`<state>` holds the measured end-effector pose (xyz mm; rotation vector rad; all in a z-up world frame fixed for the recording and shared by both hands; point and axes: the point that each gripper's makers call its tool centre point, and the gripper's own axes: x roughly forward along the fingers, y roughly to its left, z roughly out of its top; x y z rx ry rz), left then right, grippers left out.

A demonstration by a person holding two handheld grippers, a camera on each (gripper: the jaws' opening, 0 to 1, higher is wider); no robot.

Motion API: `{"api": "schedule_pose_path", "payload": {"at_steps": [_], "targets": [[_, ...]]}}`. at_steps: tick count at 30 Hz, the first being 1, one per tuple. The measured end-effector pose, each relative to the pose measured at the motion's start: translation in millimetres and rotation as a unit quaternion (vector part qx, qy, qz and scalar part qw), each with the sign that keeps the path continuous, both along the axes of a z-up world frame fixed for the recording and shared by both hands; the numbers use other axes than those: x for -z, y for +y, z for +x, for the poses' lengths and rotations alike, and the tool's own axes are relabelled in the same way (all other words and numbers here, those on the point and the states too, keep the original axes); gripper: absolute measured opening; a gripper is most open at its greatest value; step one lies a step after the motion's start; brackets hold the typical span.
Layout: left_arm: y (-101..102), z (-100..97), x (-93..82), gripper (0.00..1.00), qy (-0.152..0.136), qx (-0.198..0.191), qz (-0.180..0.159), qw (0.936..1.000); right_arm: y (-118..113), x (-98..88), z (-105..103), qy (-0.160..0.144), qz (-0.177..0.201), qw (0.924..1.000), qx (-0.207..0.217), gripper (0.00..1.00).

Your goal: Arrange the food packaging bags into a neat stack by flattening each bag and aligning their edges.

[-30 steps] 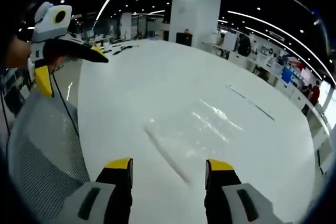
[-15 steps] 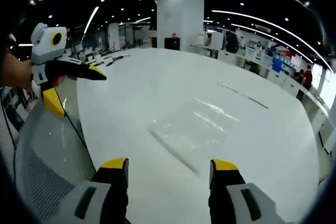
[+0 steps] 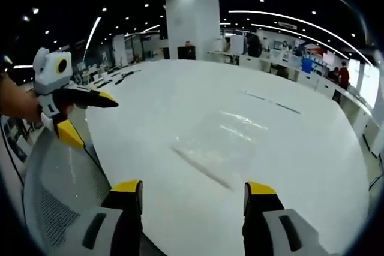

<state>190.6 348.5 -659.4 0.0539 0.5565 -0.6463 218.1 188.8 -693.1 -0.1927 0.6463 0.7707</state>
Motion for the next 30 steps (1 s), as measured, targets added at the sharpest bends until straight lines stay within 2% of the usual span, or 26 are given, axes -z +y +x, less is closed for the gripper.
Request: {"api": "schedule_pose_path", "payload": {"at_steps": [16, 19, 30], "targets": [[6, -17.5, 17.7, 0.79, 0.018, -0.009, -0.007, 0.9998, -3, 7.3, -19, 0.009, 0.013, 0.9997, 0.020, 0.73], [5, -15.1, 11.3, 0.78, 0.010, -0.010, -0.010, 0.9999, -4, 6.3, -20, 0.008, 0.016, 0.9995, 0.025, 0.73], [10, -18.8, 11.8, 0.78, 0.007, -0.014, -0.004, 0.9999, 0, 0.5, -31, 0.011, 0.026, 0.9992, 0.029, 0.75]]}}
